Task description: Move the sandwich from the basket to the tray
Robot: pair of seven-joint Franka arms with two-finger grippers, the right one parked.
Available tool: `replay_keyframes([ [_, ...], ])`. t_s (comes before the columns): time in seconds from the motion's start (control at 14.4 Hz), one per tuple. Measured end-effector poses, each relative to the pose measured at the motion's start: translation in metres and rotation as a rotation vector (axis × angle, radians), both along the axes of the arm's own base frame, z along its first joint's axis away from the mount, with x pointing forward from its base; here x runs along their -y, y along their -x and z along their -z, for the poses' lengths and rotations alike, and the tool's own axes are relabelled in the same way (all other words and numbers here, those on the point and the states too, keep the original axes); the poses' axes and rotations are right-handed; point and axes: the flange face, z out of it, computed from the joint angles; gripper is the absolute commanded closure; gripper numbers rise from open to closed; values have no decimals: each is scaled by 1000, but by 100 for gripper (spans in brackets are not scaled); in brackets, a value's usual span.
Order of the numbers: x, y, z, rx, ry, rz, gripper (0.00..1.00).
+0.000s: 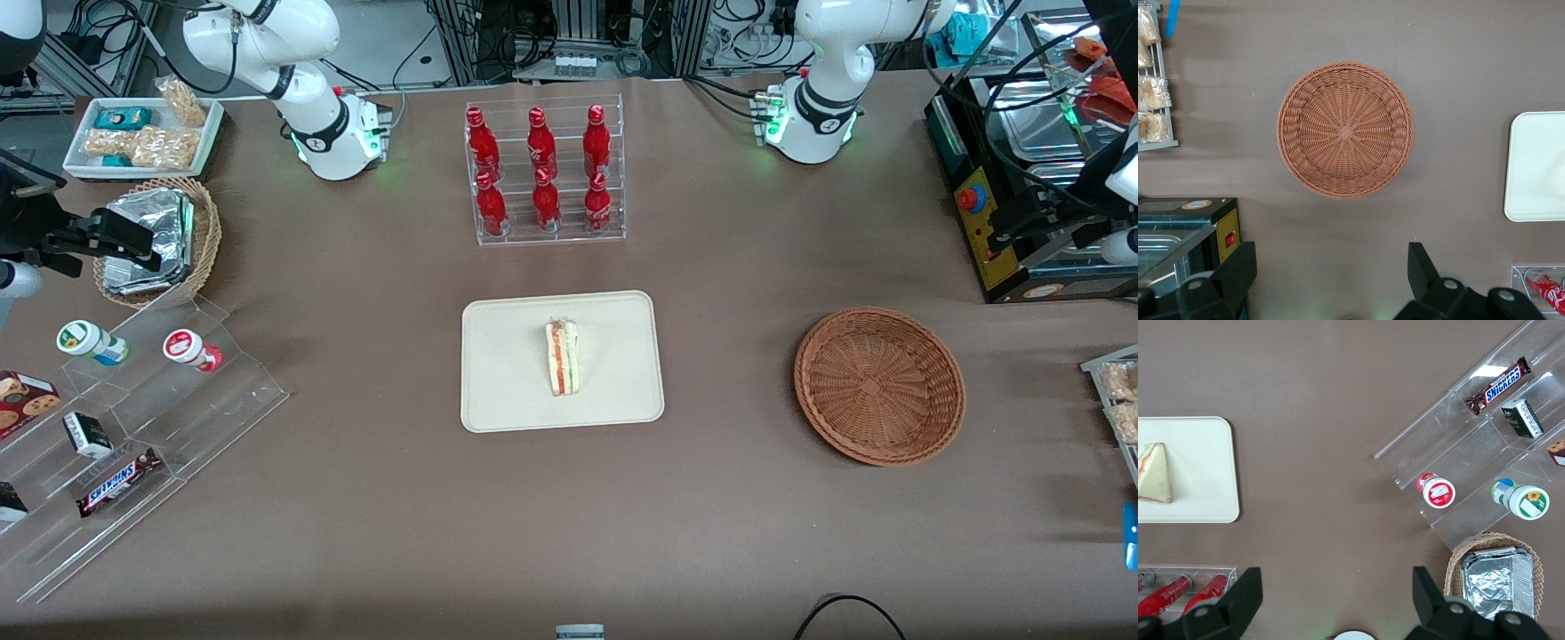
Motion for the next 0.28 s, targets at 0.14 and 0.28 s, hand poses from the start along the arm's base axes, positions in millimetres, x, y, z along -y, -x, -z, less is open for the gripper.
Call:
replay_keyframes([
  [0.14, -3, -2, 2, -2, 3, -6, 0],
  [0.28, 3, -10, 5, -4, 6, 6, 0],
])
